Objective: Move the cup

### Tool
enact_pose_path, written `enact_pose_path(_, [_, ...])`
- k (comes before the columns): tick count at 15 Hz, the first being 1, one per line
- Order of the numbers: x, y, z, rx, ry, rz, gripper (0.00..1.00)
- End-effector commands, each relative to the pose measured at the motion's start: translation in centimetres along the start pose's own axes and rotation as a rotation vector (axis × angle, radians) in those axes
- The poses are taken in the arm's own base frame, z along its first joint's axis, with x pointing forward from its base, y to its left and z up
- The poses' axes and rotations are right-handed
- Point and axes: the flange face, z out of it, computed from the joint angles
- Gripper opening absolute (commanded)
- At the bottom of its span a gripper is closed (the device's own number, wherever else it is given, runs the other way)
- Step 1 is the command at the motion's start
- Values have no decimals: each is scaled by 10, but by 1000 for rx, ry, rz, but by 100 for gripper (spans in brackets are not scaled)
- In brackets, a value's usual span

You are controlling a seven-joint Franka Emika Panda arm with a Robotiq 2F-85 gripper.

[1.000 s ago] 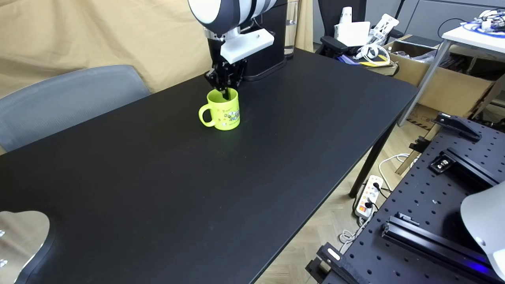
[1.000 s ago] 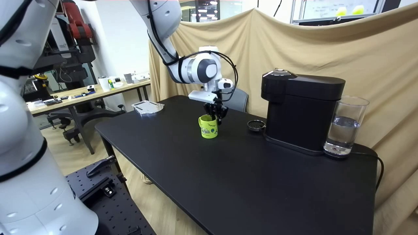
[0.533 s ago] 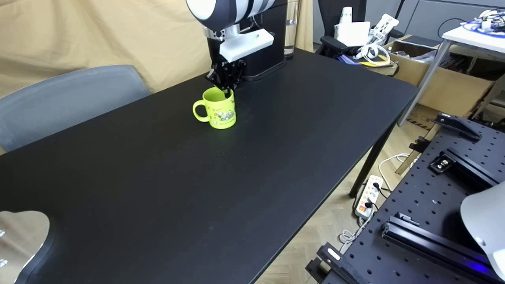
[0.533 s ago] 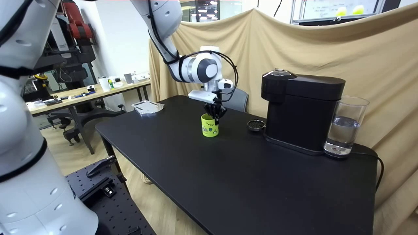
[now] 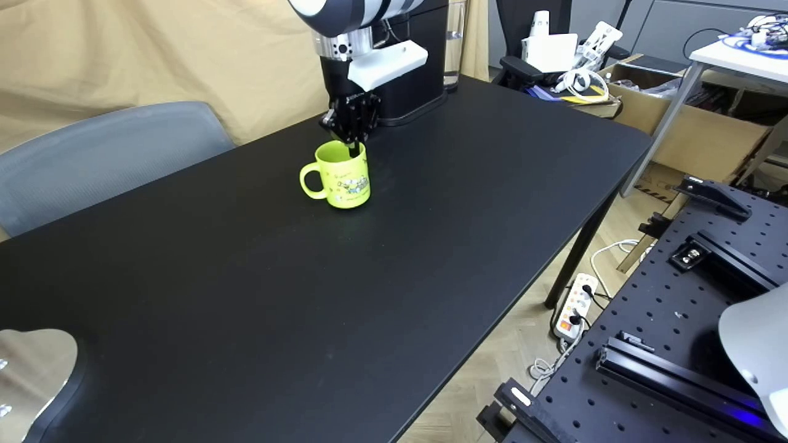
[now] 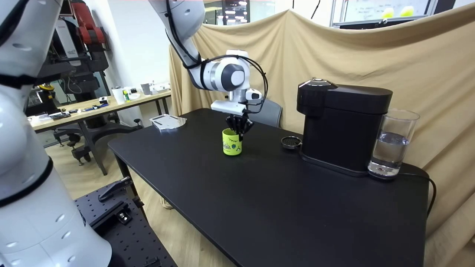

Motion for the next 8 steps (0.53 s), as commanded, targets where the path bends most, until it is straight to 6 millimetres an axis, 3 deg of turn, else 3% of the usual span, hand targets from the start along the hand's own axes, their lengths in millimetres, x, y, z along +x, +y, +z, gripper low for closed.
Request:
enact_pose_path(1, [-26, -5, -32, -10, 1, -61, 2])
enact_pose_path(8, [-93, -12, -29, -23, -42, -149, 2])
